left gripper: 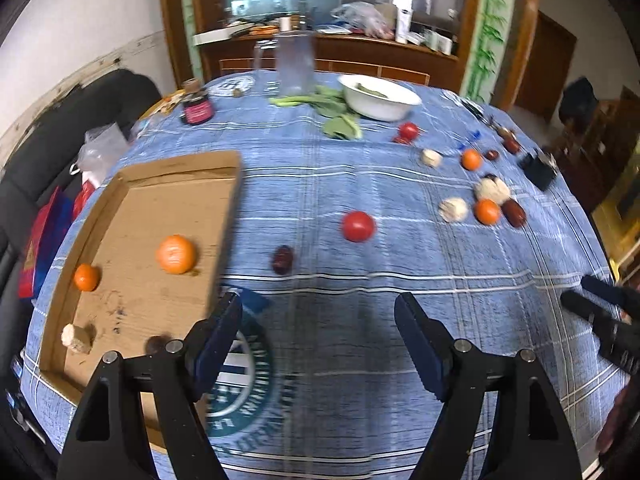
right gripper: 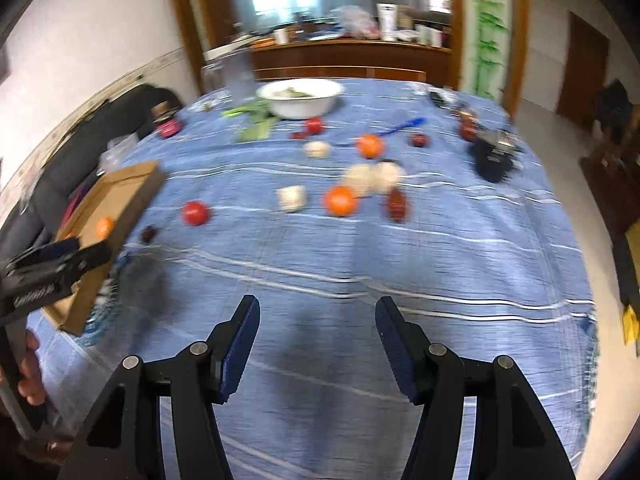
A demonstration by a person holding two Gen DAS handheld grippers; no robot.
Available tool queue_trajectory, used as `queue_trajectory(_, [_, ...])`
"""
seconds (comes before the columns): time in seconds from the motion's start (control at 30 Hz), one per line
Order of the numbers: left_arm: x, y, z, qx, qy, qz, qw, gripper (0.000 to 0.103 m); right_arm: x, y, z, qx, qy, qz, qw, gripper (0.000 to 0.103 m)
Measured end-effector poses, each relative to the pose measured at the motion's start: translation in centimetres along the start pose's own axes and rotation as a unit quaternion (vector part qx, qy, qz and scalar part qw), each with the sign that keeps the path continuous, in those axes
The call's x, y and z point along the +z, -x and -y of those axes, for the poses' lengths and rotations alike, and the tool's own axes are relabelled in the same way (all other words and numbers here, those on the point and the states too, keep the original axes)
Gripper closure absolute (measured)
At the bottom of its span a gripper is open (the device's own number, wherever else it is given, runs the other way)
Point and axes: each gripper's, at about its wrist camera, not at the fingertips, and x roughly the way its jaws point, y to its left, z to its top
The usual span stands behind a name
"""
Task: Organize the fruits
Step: 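Move both open tools back toward the fruits, right tool toward a jujube, then grasp the dark red jujube with the right tool while the left tool grasps a beige cube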
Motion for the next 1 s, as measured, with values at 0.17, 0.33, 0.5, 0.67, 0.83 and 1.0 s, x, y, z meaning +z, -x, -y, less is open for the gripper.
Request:
queue_trajectory(0.17, [-0.4,-0.3,2.1,0.0,-0.014,-0.014,0.9998,0.025,1.6,-1.2,5.5,-0.009,-0.03,0.003,1.0,0.039])
queue_trajectory(0.33, [-0.5,-0.5,3.2,0.01,-0.02,-0.02,0.9995,0.025,4.5,-4.4,7.5,-0.006,-0.016,0.0,1.0,0.039])
queue_trajectory(0.5, [0.0,-1.1,4.1,0.014,-0.017,-0.029,0.9993,0.025,6.9,-8.9,7.2,0.009,0.013,-0.019,1.0,0.039])
queue_trajectory(0.67, [1.0,-2.1,5.3,0.016,-0.025,-0.034,0.999,0.025,7.7,-11.5,7.5,0.022,0.024,-0.033,0.999,0.039])
queue_trajectory(0.83, [2.4,-4.4,7.0,0.013,-0.034,-0.048,0.9982,0.025,7.9,-12.6,8.5,0.051,0.011,-0.044,0.998,0.068])
queue_trajectory(1.0, [4.6,-7.6,9.3,-0.001,-0.036,-0.067,0.9971,0.025,7.7,-12.2,8.5,0.044,0.02,-0.039,0.998,0.071])
